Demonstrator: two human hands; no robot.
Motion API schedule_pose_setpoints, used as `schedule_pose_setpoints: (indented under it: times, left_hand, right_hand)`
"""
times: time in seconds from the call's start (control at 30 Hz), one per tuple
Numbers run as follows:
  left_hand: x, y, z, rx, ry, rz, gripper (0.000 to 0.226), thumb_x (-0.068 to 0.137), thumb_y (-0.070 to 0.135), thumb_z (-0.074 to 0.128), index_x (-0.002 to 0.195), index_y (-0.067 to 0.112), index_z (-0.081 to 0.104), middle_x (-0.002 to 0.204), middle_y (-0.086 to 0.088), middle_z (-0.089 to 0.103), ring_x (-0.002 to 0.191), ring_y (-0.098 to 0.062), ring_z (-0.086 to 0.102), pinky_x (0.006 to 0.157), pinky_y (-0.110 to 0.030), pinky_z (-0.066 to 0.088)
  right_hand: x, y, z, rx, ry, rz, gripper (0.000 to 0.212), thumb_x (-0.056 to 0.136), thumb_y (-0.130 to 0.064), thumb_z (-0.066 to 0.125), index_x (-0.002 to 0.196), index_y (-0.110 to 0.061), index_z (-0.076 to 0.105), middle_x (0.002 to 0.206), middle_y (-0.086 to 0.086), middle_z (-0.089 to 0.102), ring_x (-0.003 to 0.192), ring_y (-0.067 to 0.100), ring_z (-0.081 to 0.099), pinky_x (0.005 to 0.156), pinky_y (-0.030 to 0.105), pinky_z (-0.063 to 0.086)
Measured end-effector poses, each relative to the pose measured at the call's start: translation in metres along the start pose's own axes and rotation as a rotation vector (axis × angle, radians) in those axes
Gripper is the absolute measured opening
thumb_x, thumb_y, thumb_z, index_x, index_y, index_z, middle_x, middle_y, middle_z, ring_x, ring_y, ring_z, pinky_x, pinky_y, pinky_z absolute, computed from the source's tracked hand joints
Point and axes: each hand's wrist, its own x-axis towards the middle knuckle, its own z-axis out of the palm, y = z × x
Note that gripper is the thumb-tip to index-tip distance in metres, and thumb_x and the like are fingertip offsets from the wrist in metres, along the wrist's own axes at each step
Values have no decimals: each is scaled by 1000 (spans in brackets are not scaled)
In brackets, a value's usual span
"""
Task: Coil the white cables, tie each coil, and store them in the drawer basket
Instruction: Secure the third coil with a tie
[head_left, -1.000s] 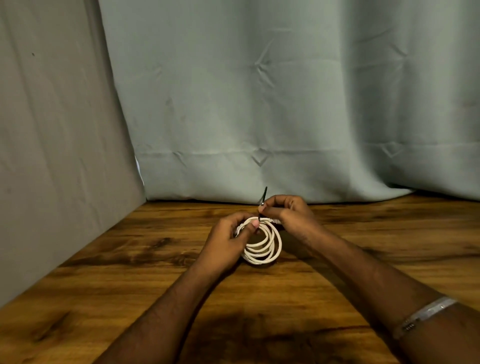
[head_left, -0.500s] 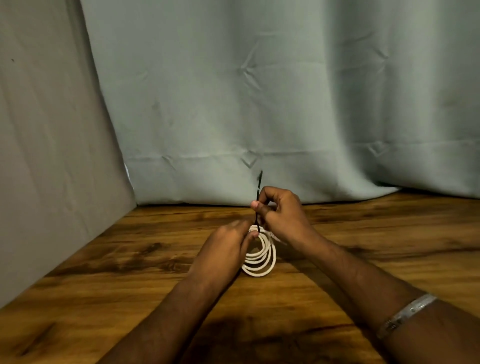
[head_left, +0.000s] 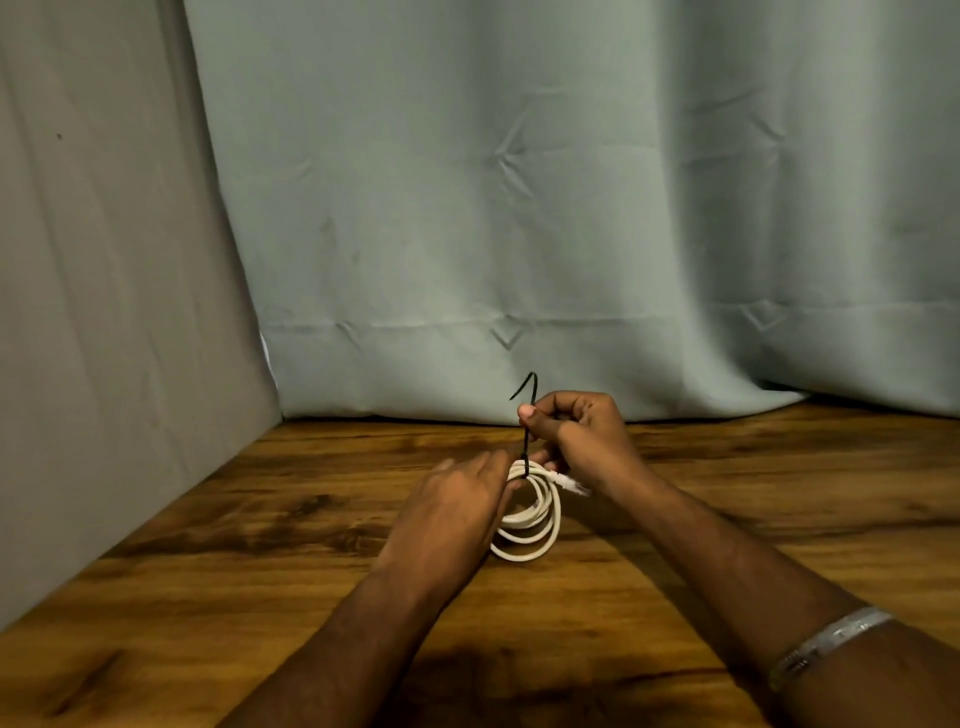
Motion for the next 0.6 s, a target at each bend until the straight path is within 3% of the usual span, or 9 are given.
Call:
schedule_pose_setpoints:
  times: [0.13,0.23,0.4,0.47,0.53,0.57,0.6]
  left_hand:
    - [1,-1,-2,-7,62,6,22,105,40,39,125,30,43,115,7,66,91,-14,56,82,-30,42]
    - [0,5,-6,-26,122,-8,44,101,37,53,140,26,36,104,5,71,88,-14,58,73,-23,32]
    - [0,1,-7,-14,159,75,53,96,25,65,143,18,43,92,5,69,82,-8,42,69,-20,21]
    - [0,-3,-5,17,145,153,54,95,16,63,146,16,45,101,4,68,87,-11,48,73,-25,32]
    - [0,-4,-3,20,166,223,54,90,7,66,142,12,51,108,0,67,92,-16,53,75,-32,40]
    - [0,-4,-3,7,172,224,50,90,7,65,138,12,54,108,-1,67,93,-17,54,76,-33,41]
    - [0,-4,-2,-12,171,205,43,93,11,62,135,14,56,107,0,66,91,-18,55,76,-33,40]
  right_hand:
    - [-4,-6,1,93,-4,41,21,95,-11,71,93,11,69,62,7,63,42,14,60,40,21,46]
    - [-5,-7,0,129,-10,66,20,96,-14,72,88,5,70,58,6,61,40,13,56,41,22,45]
    - [3,-2,-4,188,-104,214,18,91,-16,77,81,-1,73,54,8,57,37,11,44,41,19,37]
    - [3,2,-2,214,-264,350,17,82,-21,84,85,-7,77,68,12,65,51,17,53,55,24,44]
    - [-1,5,0,276,-430,492,28,81,-22,79,101,-3,75,91,19,71,77,27,67,79,34,56]
    - [-2,6,2,310,-463,529,23,84,-18,72,99,-1,73,91,19,73,80,27,71,83,35,59]
    - [-3,7,4,323,-481,551,16,87,-14,65,92,0,72,83,17,74,73,24,73,77,31,61]
